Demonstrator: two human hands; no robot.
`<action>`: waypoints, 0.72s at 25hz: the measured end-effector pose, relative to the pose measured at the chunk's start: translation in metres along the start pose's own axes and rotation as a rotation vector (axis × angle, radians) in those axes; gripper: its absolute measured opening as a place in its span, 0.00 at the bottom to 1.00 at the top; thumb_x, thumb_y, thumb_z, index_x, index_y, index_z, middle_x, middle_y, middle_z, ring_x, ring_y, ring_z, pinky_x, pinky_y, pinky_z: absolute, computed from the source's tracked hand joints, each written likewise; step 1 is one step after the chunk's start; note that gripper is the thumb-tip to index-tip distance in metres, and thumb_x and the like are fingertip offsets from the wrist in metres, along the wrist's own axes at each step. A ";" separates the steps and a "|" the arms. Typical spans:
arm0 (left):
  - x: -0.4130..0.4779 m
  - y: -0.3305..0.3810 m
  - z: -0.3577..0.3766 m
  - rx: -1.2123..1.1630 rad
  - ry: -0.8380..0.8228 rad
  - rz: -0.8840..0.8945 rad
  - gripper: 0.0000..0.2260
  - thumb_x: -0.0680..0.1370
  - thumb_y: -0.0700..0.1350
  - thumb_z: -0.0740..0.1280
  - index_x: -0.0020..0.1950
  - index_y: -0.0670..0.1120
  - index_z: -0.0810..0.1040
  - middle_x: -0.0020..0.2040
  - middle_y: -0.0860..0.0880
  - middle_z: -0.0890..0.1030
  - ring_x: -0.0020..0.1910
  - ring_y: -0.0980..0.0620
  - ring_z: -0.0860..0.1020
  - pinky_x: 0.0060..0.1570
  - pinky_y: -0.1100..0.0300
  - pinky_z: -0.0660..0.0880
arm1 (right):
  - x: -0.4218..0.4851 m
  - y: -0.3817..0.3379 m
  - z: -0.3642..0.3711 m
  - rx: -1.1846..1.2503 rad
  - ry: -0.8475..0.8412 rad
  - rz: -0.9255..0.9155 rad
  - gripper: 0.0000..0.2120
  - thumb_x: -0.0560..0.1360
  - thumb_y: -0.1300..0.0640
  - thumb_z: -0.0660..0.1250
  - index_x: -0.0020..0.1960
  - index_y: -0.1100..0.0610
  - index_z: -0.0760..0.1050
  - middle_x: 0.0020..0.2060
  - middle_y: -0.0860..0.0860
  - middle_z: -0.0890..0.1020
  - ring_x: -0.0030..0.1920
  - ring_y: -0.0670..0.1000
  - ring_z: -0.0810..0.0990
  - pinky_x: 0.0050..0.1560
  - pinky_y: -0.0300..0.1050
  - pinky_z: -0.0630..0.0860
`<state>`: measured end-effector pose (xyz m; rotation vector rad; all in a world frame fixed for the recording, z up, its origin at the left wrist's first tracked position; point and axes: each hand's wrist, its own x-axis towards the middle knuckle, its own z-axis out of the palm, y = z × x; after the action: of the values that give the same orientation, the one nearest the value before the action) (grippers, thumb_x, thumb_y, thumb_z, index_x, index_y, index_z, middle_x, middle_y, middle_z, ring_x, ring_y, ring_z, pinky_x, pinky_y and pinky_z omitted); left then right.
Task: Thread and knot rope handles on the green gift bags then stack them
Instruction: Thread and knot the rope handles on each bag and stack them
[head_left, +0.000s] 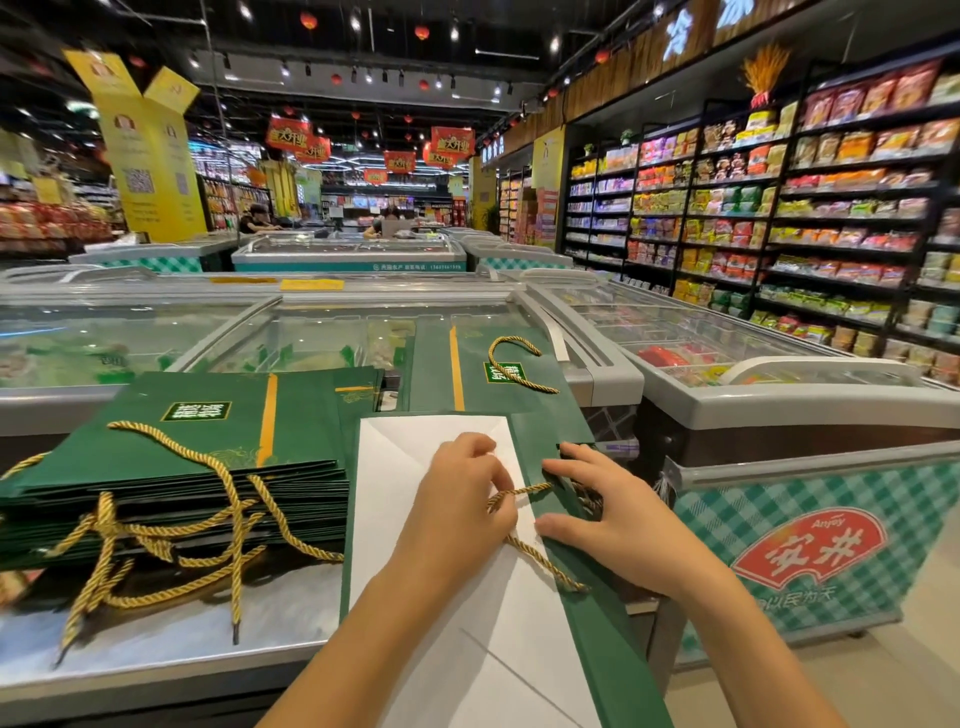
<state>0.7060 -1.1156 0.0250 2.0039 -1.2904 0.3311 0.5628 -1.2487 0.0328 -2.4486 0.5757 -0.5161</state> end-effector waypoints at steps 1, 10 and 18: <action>-0.003 -0.002 -0.004 0.073 0.051 0.007 0.03 0.76 0.47 0.71 0.47 0.50 0.84 0.63 0.52 0.76 0.65 0.53 0.67 0.60 0.60 0.61 | 0.000 -0.001 -0.001 0.003 -0.009 0.004 0.32 0.74 0.40 0.73 0.76 0.41 0.68 0.79 0.38 0.59 0.81 0.47 0.55 0.80 0.53 0.55; -0.021 -0.022 -0.035 -0.074 0.009 -0.100 0.09 0.73 0.42 0.68 0.48 0.54 0.75 0.53 0.59 0.73 0.60 0.57 0.67 0.57 0.57 0.63 | -0.003 -0.004 -0.002 0.020 0.001 0.012 0.31 0.72 0.38 0.75 0.73 0.37 0.70 0.77 0.37 0.63 0.79 0.47 0.61 0.80 0.60 0.54; -0.032 -0.034 -0.028 -0.052 0.050 -0.008 0.05 0.72 0.40 0.69 0.45 0.49 0.76 0.56 0.57 0.76 0.62 0.55 0.71 0.61 0.55 0.68 | -0.005 -0.002 0.000 0.011 0.024 -0.013 0.33 0.71 0.39 0.76 0.73 0.39 0.71 0.76 0.36 0.64 0.74 0.42 0.65 0.66 0.39 0.63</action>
<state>0.7254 -1.0660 0.0120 1.9444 -1.2478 0.3385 0.5598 -1.2446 0.0328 -2.4403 0.5649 -0.5532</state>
